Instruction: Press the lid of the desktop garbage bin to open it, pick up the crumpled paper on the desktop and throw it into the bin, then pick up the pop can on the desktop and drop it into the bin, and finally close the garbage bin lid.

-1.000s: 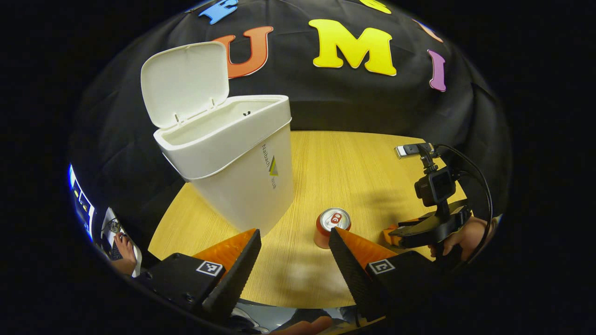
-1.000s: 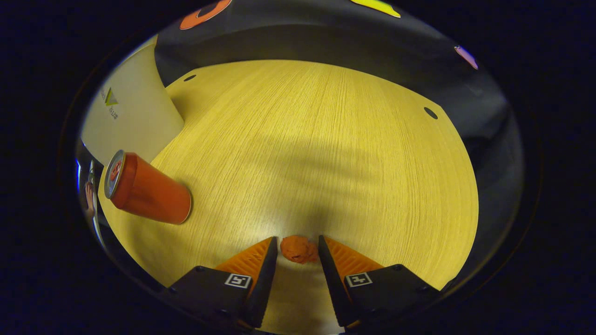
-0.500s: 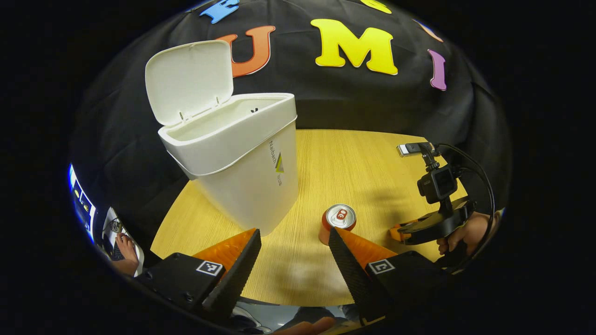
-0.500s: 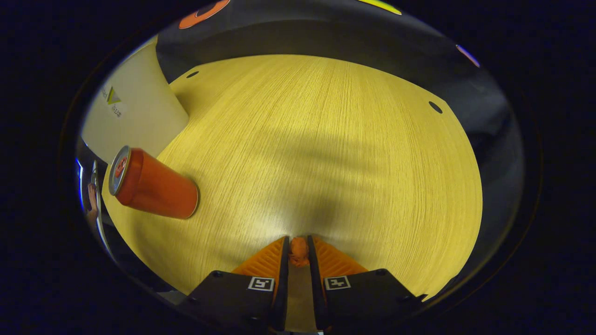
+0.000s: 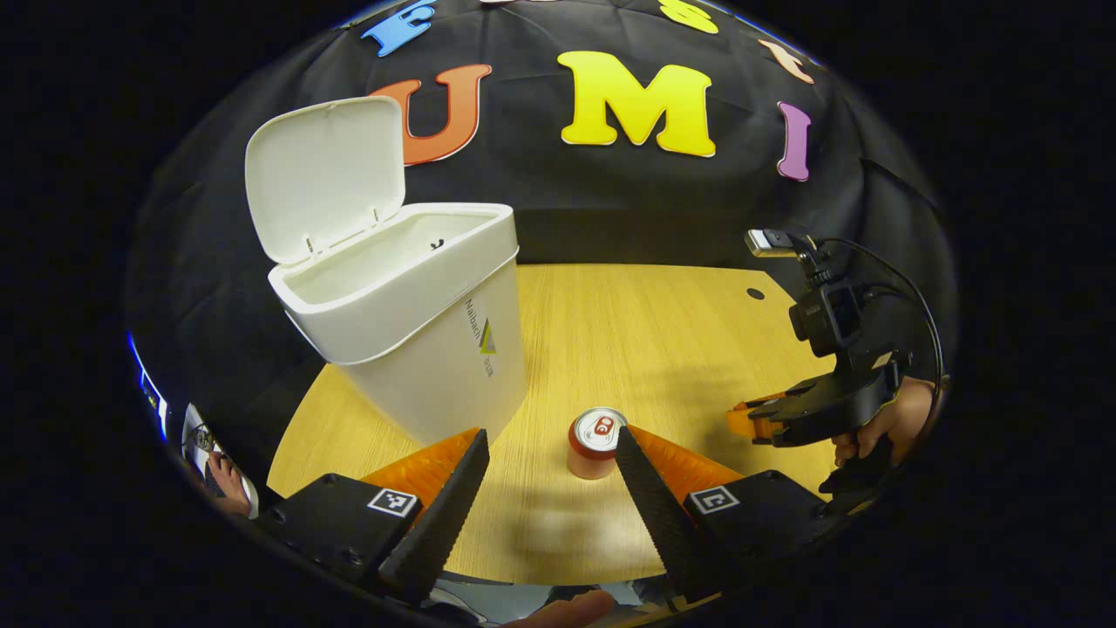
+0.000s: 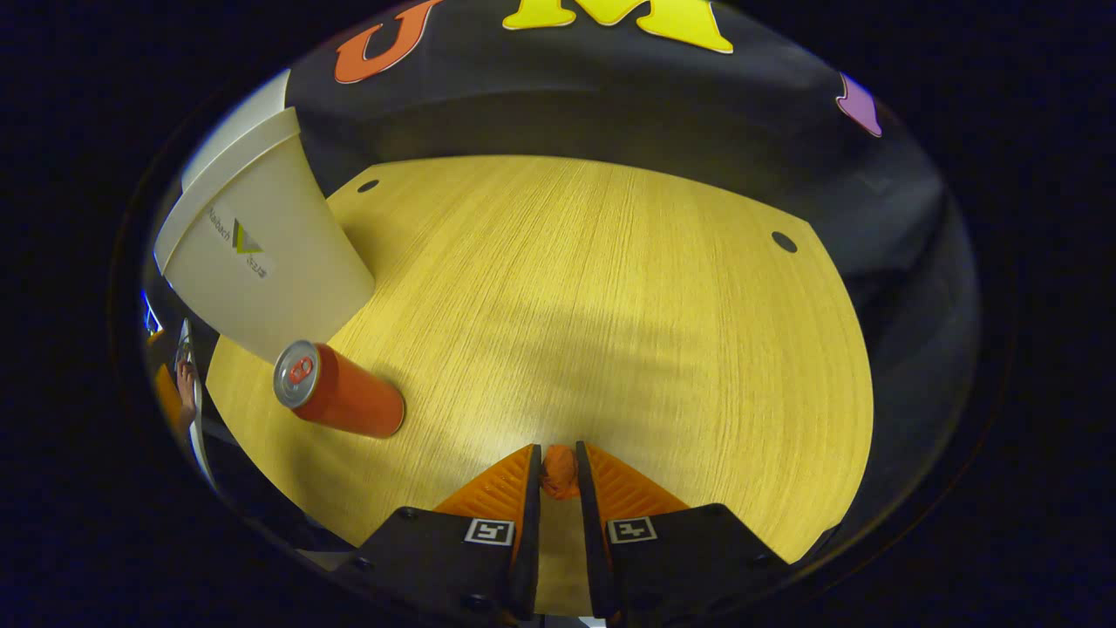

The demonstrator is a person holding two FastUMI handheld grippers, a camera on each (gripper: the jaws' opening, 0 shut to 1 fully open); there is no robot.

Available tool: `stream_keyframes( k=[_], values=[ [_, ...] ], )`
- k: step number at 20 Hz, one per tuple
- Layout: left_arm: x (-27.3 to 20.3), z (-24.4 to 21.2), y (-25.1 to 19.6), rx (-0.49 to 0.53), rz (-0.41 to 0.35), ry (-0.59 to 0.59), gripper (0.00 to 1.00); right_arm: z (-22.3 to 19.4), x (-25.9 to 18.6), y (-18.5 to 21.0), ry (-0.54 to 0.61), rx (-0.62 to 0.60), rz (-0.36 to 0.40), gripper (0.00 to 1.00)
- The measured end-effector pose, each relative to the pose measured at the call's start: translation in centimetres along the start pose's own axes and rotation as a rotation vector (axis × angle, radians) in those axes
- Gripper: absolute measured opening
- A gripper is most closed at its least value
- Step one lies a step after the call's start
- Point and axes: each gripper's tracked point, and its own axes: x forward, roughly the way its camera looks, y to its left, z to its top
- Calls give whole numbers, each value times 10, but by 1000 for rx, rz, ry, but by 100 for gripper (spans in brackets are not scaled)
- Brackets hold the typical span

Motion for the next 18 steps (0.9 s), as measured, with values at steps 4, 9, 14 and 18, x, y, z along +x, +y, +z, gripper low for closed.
stream_keyframes(
  k=[4, 9, 14, 18],
  values=[
    [0, 10, -7, 23, -33, -28, 97, 51, -28, -6, -102, 5, -17, 24],
    [-1, 12, -7, 32, -59, -45, 97, 127, -71, 7, -259, -33, -23, 22],
    [-4, 13, 3, 15, -66, -52, 97, 199, -110, 52, -391, -93, 20, 22],
    [-9, 10, 13, -3, -69, -56, 97, 245, -138, 108, -485, -134, 84, 24]
  ],
)
